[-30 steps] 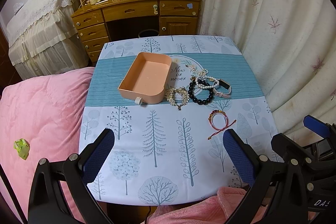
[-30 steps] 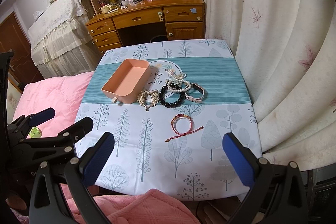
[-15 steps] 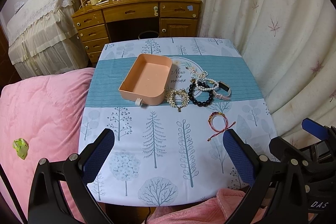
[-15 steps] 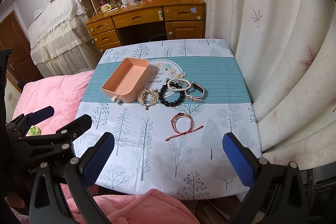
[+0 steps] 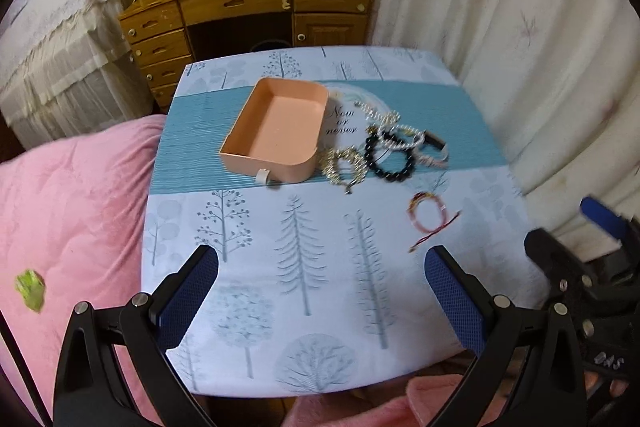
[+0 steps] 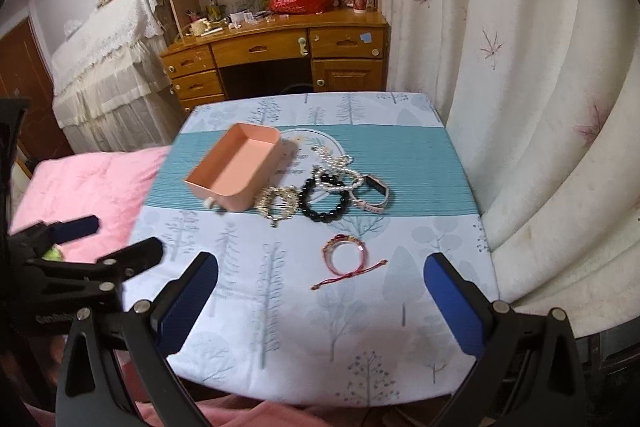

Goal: Organize jewelry
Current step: 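Grasp the red string bracelet with the right tool while the left tool grasps the black bead bracelet, then carry both bracelets into the pink tray and open both tools, then grasp the pink-strap watch with the right tool while the left tool grasps a pearl strand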

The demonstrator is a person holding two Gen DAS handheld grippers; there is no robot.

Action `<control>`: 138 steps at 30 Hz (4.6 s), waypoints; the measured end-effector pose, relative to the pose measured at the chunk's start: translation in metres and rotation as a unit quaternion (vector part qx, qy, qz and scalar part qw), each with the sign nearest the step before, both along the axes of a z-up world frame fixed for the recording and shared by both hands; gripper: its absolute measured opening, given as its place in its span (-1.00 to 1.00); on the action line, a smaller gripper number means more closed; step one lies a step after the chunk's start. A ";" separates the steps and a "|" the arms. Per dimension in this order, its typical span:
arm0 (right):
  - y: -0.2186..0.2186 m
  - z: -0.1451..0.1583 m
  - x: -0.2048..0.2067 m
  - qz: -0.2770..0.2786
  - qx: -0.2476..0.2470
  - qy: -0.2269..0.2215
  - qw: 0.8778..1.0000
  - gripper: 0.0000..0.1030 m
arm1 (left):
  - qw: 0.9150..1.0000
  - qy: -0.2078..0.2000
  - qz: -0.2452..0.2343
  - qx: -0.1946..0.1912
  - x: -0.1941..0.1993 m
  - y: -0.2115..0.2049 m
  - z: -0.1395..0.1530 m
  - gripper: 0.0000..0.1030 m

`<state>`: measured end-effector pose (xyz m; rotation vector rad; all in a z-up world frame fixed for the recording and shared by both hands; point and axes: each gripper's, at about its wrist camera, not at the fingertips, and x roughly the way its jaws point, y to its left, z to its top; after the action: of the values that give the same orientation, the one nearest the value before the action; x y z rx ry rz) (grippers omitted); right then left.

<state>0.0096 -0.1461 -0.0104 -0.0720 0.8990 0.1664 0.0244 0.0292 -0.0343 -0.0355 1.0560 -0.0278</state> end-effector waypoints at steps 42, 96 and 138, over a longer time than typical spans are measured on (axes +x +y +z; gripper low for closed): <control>-0.007 -0.189 0.090 0.281 -0.010 0.040 0.959 0.27 | 0.960 0.189 0.172 -0.116 0.204 -0.088 -0.181 -0.42; 0.119 -0.111 0.164 0.172 0.166 -0.031 0.970 0.14 | 0.998 0.052 0.014 -0.041 0.216 0.063 -0.016 -0.75; 0.034 -0.139 0.169 0.107 0.029 -0.037 0.993 0.49 | 0.996 0.057 -0.039 -0.054 0.221 -0.021 -0.045 0.50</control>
<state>0.1785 -0.1124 -0.1495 -0.1205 0.8114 0.3878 0.2449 0.0078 -0.0793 -0.0934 1.1683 -0.1551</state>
